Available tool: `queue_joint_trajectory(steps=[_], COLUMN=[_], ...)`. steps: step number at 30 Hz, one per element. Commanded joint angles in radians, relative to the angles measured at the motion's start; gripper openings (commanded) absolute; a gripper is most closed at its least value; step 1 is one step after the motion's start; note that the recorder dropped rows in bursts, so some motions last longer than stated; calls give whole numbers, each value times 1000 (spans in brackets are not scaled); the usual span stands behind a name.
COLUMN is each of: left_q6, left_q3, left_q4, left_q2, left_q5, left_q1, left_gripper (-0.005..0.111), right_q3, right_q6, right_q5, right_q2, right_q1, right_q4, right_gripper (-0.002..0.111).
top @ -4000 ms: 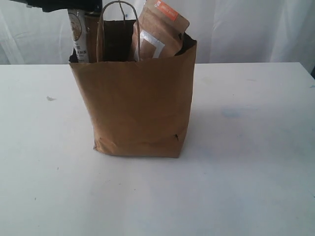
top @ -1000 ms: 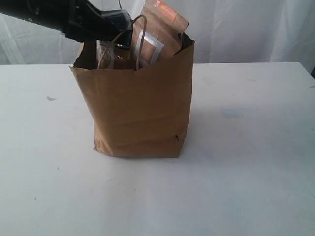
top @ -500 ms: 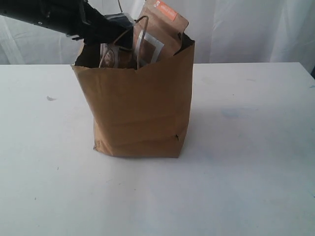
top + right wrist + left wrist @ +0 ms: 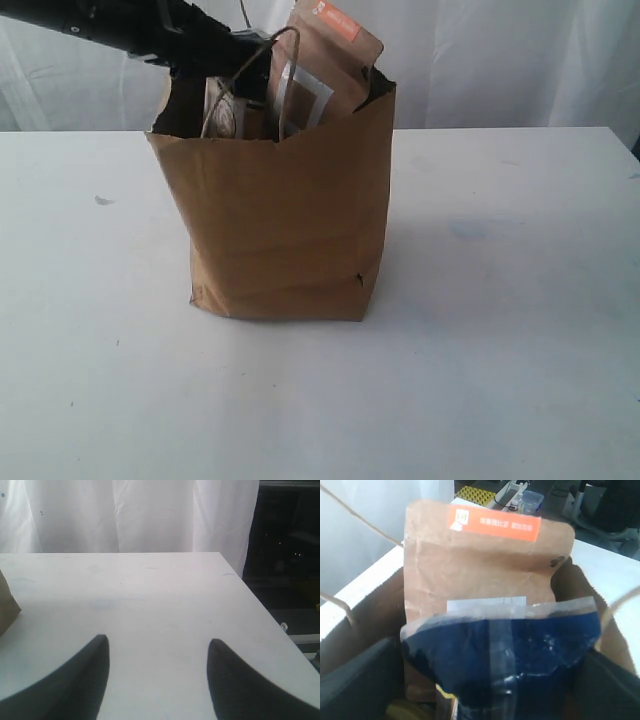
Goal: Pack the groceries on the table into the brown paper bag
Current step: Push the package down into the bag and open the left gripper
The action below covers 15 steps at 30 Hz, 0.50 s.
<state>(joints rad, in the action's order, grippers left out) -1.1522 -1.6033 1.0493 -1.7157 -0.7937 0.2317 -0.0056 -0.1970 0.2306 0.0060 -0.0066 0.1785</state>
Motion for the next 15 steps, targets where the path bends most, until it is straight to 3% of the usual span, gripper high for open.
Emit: queue_joint_trajectory(steps=[1, 15], left_q6=[23, 29], left_q3=[-24, -24], left_q4=[46, 64], left_q2=[40, 56], left_q5=[6, 29], left_q1=[2, 2], left_gripper=[106, 105], right_q3=[6, 6], right_q6=[0, 0], right_q5=[-7, -7], right_q2=[-6, -6], right_q1=[-4, -4], right_q4=[2, 2], right_gripper=[54, 54])
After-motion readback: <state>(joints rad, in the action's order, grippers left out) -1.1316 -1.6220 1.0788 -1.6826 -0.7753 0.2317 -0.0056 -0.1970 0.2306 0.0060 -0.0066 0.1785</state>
